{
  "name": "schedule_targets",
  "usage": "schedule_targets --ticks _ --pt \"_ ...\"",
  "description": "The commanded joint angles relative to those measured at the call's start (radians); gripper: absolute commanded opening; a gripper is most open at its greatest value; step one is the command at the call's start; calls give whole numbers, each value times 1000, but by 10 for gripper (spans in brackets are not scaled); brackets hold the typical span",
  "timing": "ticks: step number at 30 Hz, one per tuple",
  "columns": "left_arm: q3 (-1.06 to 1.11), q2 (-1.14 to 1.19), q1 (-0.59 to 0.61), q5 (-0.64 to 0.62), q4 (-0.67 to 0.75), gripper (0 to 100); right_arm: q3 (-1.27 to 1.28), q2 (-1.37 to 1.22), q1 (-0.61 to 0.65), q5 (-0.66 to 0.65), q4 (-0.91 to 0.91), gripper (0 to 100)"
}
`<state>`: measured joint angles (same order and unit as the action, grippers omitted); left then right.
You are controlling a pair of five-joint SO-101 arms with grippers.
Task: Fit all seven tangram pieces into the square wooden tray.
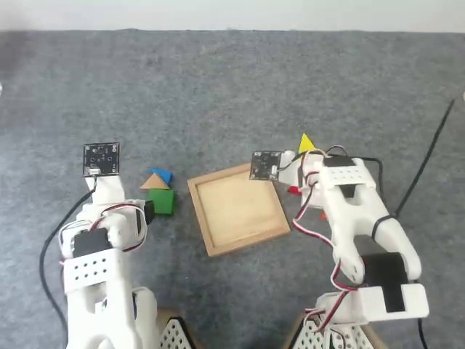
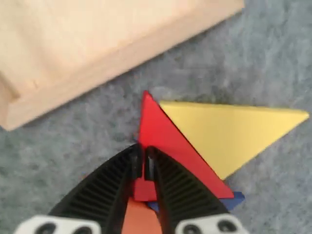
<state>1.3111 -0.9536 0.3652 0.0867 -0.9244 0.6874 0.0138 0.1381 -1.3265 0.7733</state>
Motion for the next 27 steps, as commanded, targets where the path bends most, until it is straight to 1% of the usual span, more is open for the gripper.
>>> schedule_targets --ticks 1,3,5,8,12,15,17,21,23,27 --pt "-5 -29 5 12 17 250 -32 4 -53 -91 16 71" --pt "-5 -29 5 12 17 250 -32 15 -59 -147 61 164" --pt "-5 -29 5 12 20 250 -32 33 -58 -160 79 253" --pt "-5 -29 5 12 20 250 -32 44 -65 -157 42 335" --pt "-5 -29 5 12 20 250 -28 42 -107 -153 -8 333" --pt "-5 -29 5 14 20 250 -32 50 -145 -114 -65 321" --pt "-5 -29 5 14 20 250 -37 59 -173 -110 -85 332" --pt "-5 -29 5 14 20 250 -106 99 -194 -112 -30 388" --pt "-5 -29 6 14 21 250 -158 97 -177 -117 7 403" --pt "-5 -29 6 14 21 250 -272 25 -117 -189 120 402"
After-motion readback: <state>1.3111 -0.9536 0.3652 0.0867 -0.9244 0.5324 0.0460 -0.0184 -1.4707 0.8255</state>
